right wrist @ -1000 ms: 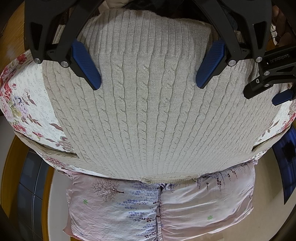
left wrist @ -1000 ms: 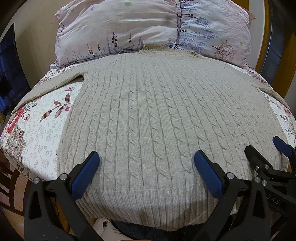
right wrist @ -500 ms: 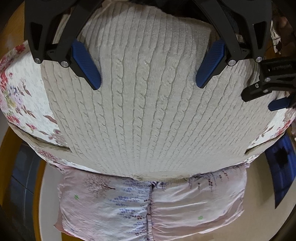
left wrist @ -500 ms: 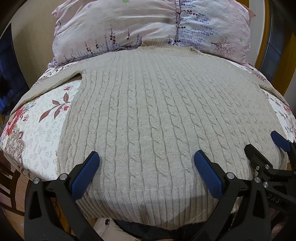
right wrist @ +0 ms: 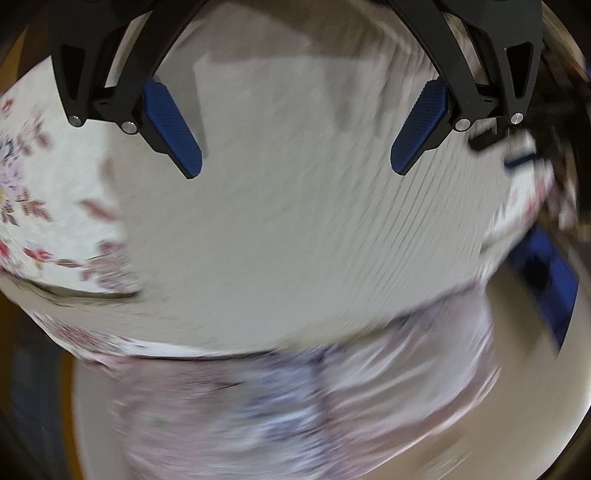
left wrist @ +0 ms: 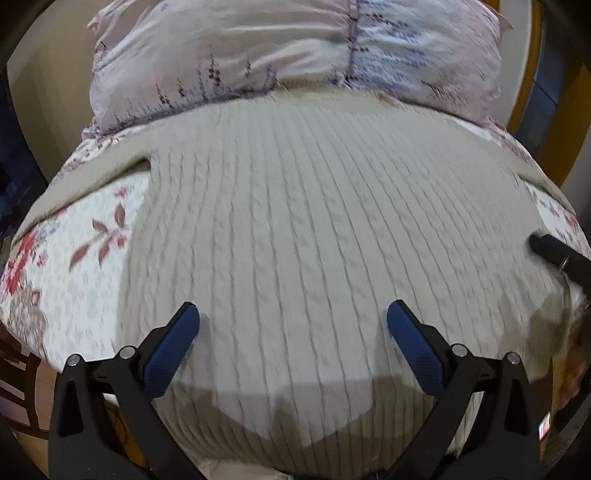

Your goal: Fold small clothes

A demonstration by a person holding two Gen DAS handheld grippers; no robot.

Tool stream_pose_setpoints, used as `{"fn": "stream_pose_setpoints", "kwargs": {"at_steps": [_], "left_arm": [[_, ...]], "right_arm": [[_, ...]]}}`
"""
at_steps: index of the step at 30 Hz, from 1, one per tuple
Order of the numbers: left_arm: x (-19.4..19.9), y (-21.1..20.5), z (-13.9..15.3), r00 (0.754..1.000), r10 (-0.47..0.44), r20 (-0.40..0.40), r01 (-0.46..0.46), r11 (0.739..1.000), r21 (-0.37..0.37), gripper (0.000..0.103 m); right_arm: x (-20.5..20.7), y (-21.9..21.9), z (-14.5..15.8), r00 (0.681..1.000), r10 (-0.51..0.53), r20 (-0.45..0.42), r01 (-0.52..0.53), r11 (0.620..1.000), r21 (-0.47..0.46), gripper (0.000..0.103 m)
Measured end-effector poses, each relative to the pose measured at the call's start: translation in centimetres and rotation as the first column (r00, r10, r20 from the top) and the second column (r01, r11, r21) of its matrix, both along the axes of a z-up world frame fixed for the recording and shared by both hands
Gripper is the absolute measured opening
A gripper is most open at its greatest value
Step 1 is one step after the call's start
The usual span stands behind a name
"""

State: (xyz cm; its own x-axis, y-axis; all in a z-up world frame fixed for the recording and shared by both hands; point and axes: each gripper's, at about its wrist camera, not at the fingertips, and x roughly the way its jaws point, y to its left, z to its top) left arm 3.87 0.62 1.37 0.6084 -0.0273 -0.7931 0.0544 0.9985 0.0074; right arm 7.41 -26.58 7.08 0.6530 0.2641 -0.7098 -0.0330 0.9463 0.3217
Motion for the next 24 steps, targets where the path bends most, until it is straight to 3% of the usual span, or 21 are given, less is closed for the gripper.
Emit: {"fn": "stream_pose_setpoints", "kwargs": {"at_steps": [4, 6, 8, 12, 17, 20, 24], "left_arm": [[2.3, 0.8, 1.8, 0.998, 0.012, 0.057, -0.011, 1.000, -0.017, 0.101], [3.6, 0.8, 2.7, 0.996, 0.014, 0.084, -0.013, 1.000, -0.011, 0.101], [5.1, 0.8, 3.6, 0.994, 0.002, 0.112, -0.003, 1.000, 0.010, 0.101], [7.8, 0.8, 4.7, 0.990, -0.045, 0.137, 0.043, 0.999, 0.014, 0.101], [10.5, 1.5, 4.9, 0.987, -0.089, 0.136, 0.101, 0.991, -0.085, 0.101], [11.8, 1.6, 4.8, 0.986, -0.090, 0.140, 0.103, 0.991, -0.090, 0.101], [12.8, 1.9, 4.3, 0.983, -0.091, 0.157, 0.106, 0.990, -0.090, 0.101]], "right_arm": [[3.2, -7.7, 1.1, 0.979, -0.203, -0.032, 0.206, 0.968, 0.147, 0.102], [4.8, -12.1, 1.1, 0.945, -0.319, -0.077, 0.328, 0.921, 0.210, 0.098], [6.4, -16.5, 0.6, 0.891, -0.434, -0.136, 0.455, 0.856, 0.244, 0.085], [7.4, -23.6, -1.4, 0.764, -0.591, -0.260, 0.646, 0.696, 0.313, 0.072], [7.5, -28.3, -4.2, 0.657, -0.665, -0.354, 0.753, 0.560, 0.346, 0.060], [7.3, -30.2, -4.9, 0.615, -0.698, -0.366, 0.785, 0.504, 0.359, 0.048], [6.5, -32.5, -4.7, 0.535, -0.778, -0.331, 0.841, 0.449, 0.303, 0.046]]}}
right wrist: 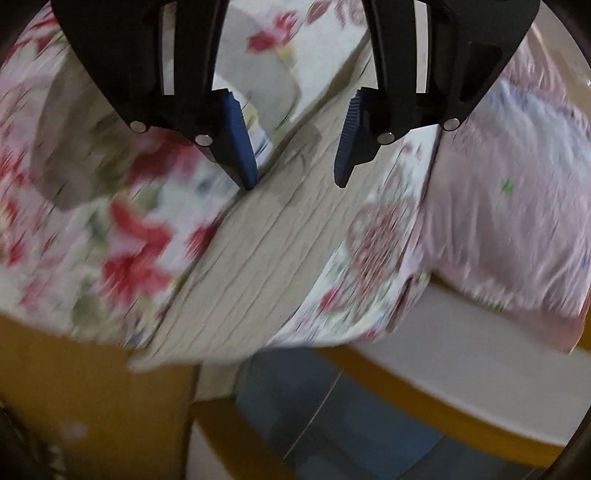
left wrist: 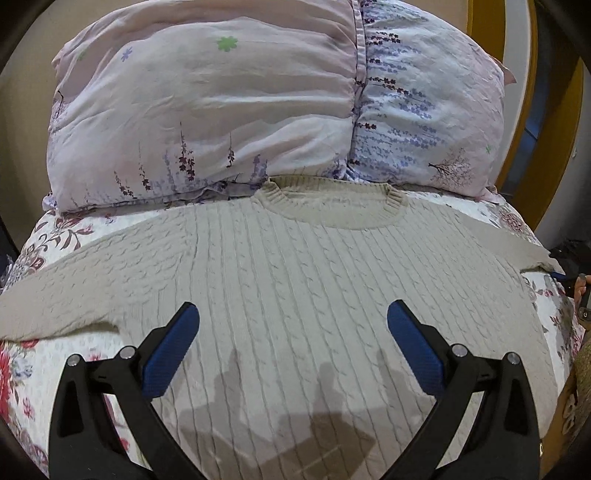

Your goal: Fold small clothes

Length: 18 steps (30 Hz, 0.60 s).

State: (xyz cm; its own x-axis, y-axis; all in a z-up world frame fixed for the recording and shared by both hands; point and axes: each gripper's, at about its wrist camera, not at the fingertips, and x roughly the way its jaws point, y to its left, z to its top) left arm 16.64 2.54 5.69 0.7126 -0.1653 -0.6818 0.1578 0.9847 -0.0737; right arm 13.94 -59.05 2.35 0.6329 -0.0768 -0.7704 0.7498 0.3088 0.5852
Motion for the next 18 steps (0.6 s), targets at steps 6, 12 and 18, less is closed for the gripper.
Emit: {"fn": "stream_pose_setpoints", "kwargs": {"at_steps": [6, 12, 18], "left_arm": [[1.2, 1.0, -0.5, 1.000, -0.002, -0.001, 0.002, 0.994, -0.107, 0.101], [2.1, 1.6, -0.5, 1.000, 0.005, -0.005, -0.006, 0.988, -0.155, 0.101], [2.9, 2.4, -0.6, 0.999, 0.008, -0.052, -0.020, 0.975, -0.219, 0.101]], "right_arm": [[-0.3, -2.8, -0.5, 0.999, -0.054, -0.007, 0.054, 0.998, -0.033, 0.028], [0.2, -2.2, 0.2, 0.997, -0.018, -0.069, 0.007, 0.987, -0.160, 0.009], [2.8, 2.9, 6.5, 0.989, 0.149, 0.007, -0.135, 0.916, -0.377, 0.008]]}}
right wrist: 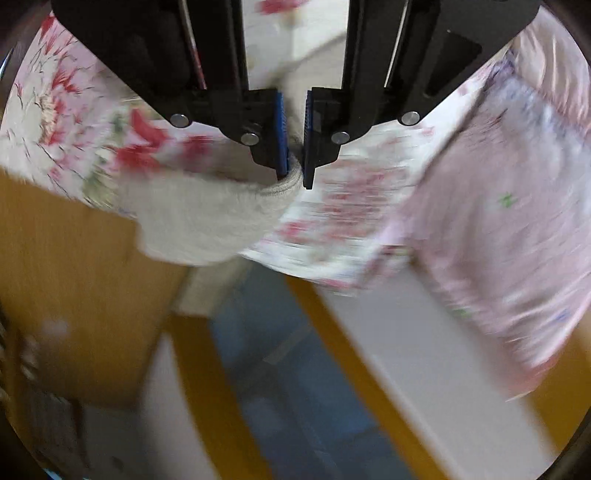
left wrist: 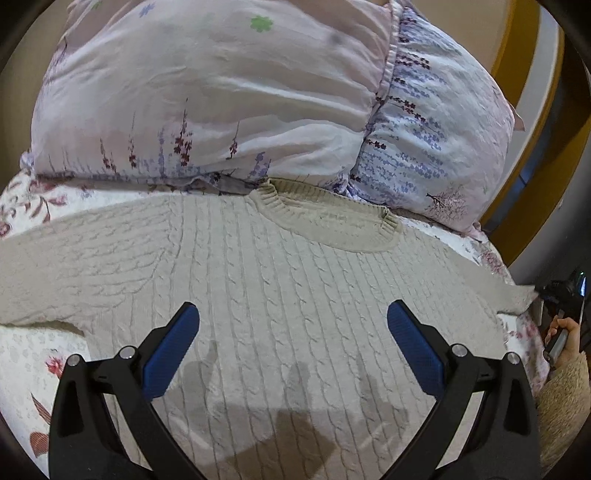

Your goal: Fold small clothes

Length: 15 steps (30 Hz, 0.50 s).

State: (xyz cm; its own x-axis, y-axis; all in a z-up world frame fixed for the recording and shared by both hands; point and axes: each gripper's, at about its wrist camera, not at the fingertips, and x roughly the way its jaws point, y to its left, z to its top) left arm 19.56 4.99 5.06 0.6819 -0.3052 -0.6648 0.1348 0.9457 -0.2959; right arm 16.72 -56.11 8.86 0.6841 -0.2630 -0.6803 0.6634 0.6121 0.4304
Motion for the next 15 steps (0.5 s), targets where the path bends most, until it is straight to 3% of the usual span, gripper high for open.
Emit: {"fn": "stream_pose_setpoints", "kwargs": {"at_steps": [4, 7, 8, 10, 12, 14, 15], "left_arm": [[0.3, 0.3, 0.0, 1.000, -0.002, -0.020, 0.002, 0.999, -0.035, 0.101], [0.0, 0.7, 0.2, 1.000, 0.000, -0.002, 0.000, 0.997, -0.079, 0.101], [0.0, 0.9, 0.3, 1.000, 0.000, -0.001, 0.000, 0.996, -0.093, 0.101], [0.1, 1.2, 0.3, 1.000, -0.002, -0.006, 0.002, 0.991, -0.136, 0.101], [0.2, 1.5, 0.2, 1.000, -0.004, -0.021, 0.000, 0.984, -0.175, 0.101], [0.3, 1.7, 0.0, 0.999, -0.016, -0.036, 0.007, 0.976, -0.218, 0.100], [0.4, 1.8, 0.0, 0.999, -0.022, -0.041, 0.012, 0.973, -0.231, 0.098]], "right_arm": [[2.5, 7.5, 4.6, 0.967, 0.236, 0.097, -0.226, 0.969, -0.096, 0.008], [4.3, 14.8, 6.3, 0.883, 0.448, 0.137, -0.433, 0.892, -0.126, 0.008], [5.1, 17.6, 6.2, 0.842, 0.522, 0.136, -0.508, 0.852, -0.125, 0.008], [6.3, 22.6, 4.9, 0.766, 0.635, 0.099, -0.626, 0.772, -0.105, 0.008], [7.8, 27.4, 1.9, 0.685, 0.729, 0.008, -0.728, 0.684, -0.053, 0.008], [8.4, 31.0, -1.1, 0.625, 0.775, -0.091, -0.779, 0.627, -0.003, 0.008], [8.6, 32.1, -2.4, 0.610, 0.783, -0.122, -0.787, 0.616, 0.022, 0.008]]}}
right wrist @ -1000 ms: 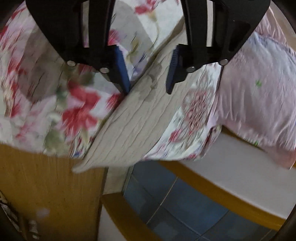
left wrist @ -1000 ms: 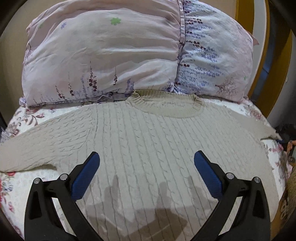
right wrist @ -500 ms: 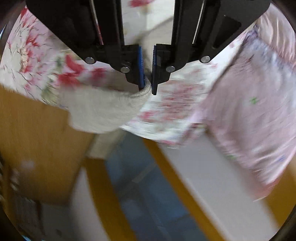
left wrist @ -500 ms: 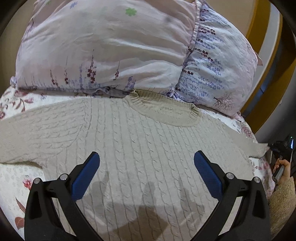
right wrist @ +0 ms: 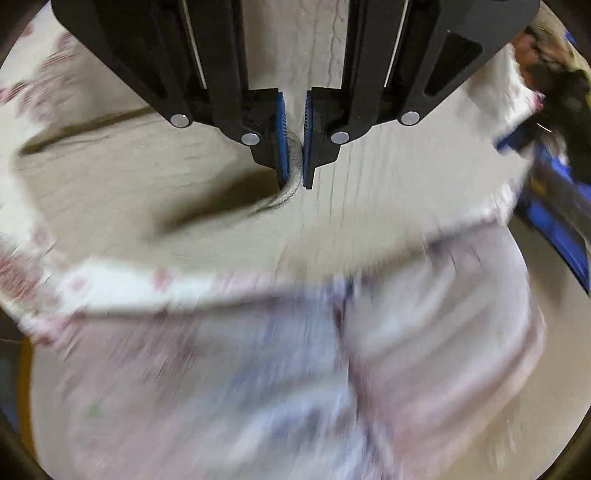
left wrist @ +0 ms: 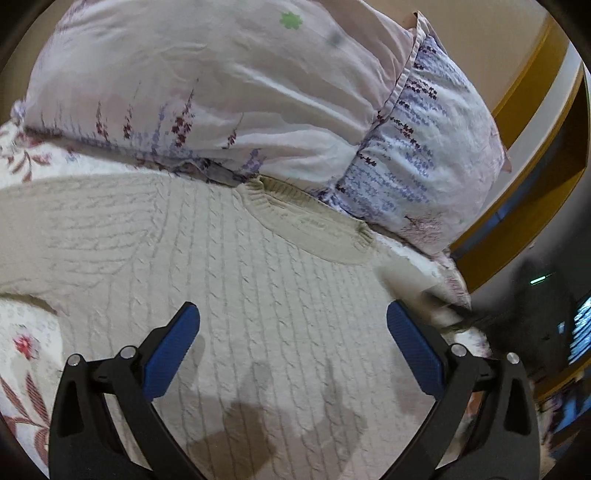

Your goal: Fold small clothes

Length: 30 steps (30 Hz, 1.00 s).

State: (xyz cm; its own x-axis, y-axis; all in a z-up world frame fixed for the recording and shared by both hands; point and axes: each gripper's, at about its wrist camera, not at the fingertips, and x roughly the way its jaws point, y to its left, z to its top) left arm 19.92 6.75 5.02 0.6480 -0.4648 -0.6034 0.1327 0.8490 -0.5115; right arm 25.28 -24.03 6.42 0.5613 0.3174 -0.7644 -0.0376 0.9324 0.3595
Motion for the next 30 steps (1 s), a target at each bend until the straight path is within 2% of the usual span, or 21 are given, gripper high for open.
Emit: {"fn": "stream_pose_setpoints", "kwargs": {"at_steps": [2, 6, 8, 10, 12, 13, 14, 16, 20, 22, 24, 27, 28, 30], "left_arm": [[0.0, 0.3, -0.1, 1.000, -0.017, -0.011, 0.016, 0.999, -0.035, 0.097], [0.2, 0.8, -0.3, 1.000, -0.019, -0.024, 0.018, 0.998, -0.063, 0.096], [0.5, 1.0, -0.5, 0.999, -0.023, -0.035, 0.020, 0.996, -0.084, 0.096], [0.6, 1.2, -0.6, 0.999, -0.029, -0.044, 0.024, 0.994, -0.107, 0.096], [0.8, 1.4, -0.7, 0.998, -0.033, -0.048, 0.027, 0.992, -0.124, 0.096], [0.9, 1.6, -0.8, 0.998, -0.033, -0.052, 0.026, 0.991, -0.134, 0.096], [0.9, 1.7, -0.8, 0.998, -0.034, -0.056, 0.026, 0.990, -0.142, 0.095], [1.1, 1.9, -0.9, 0.997, -0.037, -0.067, 0.025, 0.986, -0.163, 0.093], [1.3, 2.7, -1.3, 0.995, -0.032, -0.091, 0.010, 0.973, -0.232, 0.089], [1.6, 2.9, -1.6, 0.993, -0.029, -0.111, 0.000, 0.967, -0.256, 0.088], [2.0, 2.8, -2.1, 0.989, -0.037, -0.142, -0.004, 0.962, -0.274, 0.086], [2.4, 2.4, -2.7, 0.983, -0.054, -0.174, -0.001, 0.955, -0.298, 0.083], [2.6, 2.3, -3.0, 0.981, -0.056, -0.188, -0.005, 0.951, -0.310, 0.083], [3.2, 2.0, -3.5, 0.974, -0.058, -0.219, -0.020, 0.942, -0.335, 0.079]], "right_arm": [[0.2, 0.9, -1.5, 0.999, 0.004, -0.053, -0.004, 1.000, 0.010, 0.008], [0.0, 0.0, -1.1, 0.997, -0.046, -0.065, 0.051, 0.996, 0.075, 0.013], [0.0, -1.1, -0.6, 0.993, -0.089, -0.073, 0.098, 0.987, 0.130, 0.033], [0.8, -1.6, -0.2, 0.988, -0.142, -0.064, 0.149, 0.979, 0.137, 0.042], [1.3, -1.9, 0.3, 0.981, -0.186, -0.048, 0.191, 0.972, 0.134, 0.041], [1.6, -1.8, 0.6, 0.980, -0.196, -0.038, 0.199, 0.971, 0.131, 0.033], [2.1, -1.1, 0.9, 0.981, -0.193, -0.016, 0.193, 0.975, 0.107, 0.011], [2.7, 0.3, 1.6, 0.986, -0.166, 0.017, 0.164, 0.983, 0.082, 0.009], [2.9, 6.0, 2.8, 0.995, -0.014, 0.095, 0.002, 0.993, 0.117, 0.008], [2.9, 8.8, 2.1, 0.994, 0.084, 0.071, -0.092, 0.988, 0.123, 0.008], [2.9, 11.0, 0.7, 0.985, 0.174, 0.002, -0.173, 0.978, 0.114, 0.010], [2.0, 10.6, -0.5, 0.981, 0.182, -0.060, -0.171, 0.973, 0.153, 0.038], [1.5, 9.8, -0.5, 0.985, 0.164, -0.061, -0.152, 0.973, 0.173, 0.050], [0.1, 7.6, -0.2, 0.992, 0.117, -0.051, -0.104, 0.972, 0.212, 0.054]]}}
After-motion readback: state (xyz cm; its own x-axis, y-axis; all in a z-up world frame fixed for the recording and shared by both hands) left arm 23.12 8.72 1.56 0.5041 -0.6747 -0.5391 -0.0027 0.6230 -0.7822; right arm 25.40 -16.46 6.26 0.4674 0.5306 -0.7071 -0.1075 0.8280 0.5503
